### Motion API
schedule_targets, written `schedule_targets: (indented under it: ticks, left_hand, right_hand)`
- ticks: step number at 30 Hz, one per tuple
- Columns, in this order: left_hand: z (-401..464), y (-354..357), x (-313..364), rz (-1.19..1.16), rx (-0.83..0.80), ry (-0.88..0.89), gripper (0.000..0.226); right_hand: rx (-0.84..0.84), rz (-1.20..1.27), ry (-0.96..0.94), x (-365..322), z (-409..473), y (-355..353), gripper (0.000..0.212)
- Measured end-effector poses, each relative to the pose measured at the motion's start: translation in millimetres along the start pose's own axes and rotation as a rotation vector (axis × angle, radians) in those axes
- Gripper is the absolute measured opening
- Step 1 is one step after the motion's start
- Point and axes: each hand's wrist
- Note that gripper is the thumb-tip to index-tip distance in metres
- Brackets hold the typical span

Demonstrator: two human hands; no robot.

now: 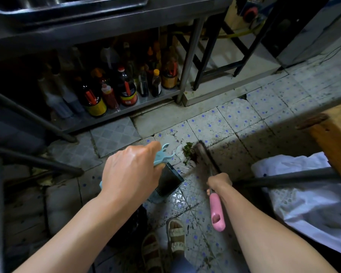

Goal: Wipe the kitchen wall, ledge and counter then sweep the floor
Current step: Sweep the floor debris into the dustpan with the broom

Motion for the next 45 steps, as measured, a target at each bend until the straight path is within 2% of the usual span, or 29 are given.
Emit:
schedule_targets:
  ticks: [4, 11, 17, 29, 34, 45]
  left_hand:
    - [4.5, 7.3, 0.5, 0.008, 0.000, -0.019, 0.034]
    - [10.7, 13.8, 2.9, 0.013, -0.019, -0.049, 0.035]
    - [19.8, 15.8, 10.6, 0.007, -0.022, -0.053, 0.032]
    - [48.3, 24.6, 24.5, 0.017, -0.001, -0.043, 0.023]
    - [56.9, 26.5, 27.5, 0.003, 0.009, -0.044, 0.027]
    - [62.7, 33.9, 25.1, 0.015, 0.017, -0.042, 0.030]
  right_hand:
    - [-0.025, 0.016, 0.027, -7.1, 2.7, 16.0, 0.031]
    - [-0.070, 0.081, 0.011, -23.4, 0.1, 40.1, 0.038]
    - [-0.116, 0.073, -0.011, -36.7, 6.8, 17.0, 0.033]
    - [-0.038, 0.035, -0.089, -70.4, 32.3, -8.4, 0.033]
    - [-0.032, 0.009, -0.124, -79.7, 48.5, -6.9, 0.036]
    - [-0.181, -0.146, -0.138, -56.6, 39.1, 22.0, 0.031]
Point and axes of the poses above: each hand's wrist, its own z-axis towards the middle knuckle, its own y-axis out of the palm, x = y × z, and after that the axes turned 1 degree about -x, right-handed
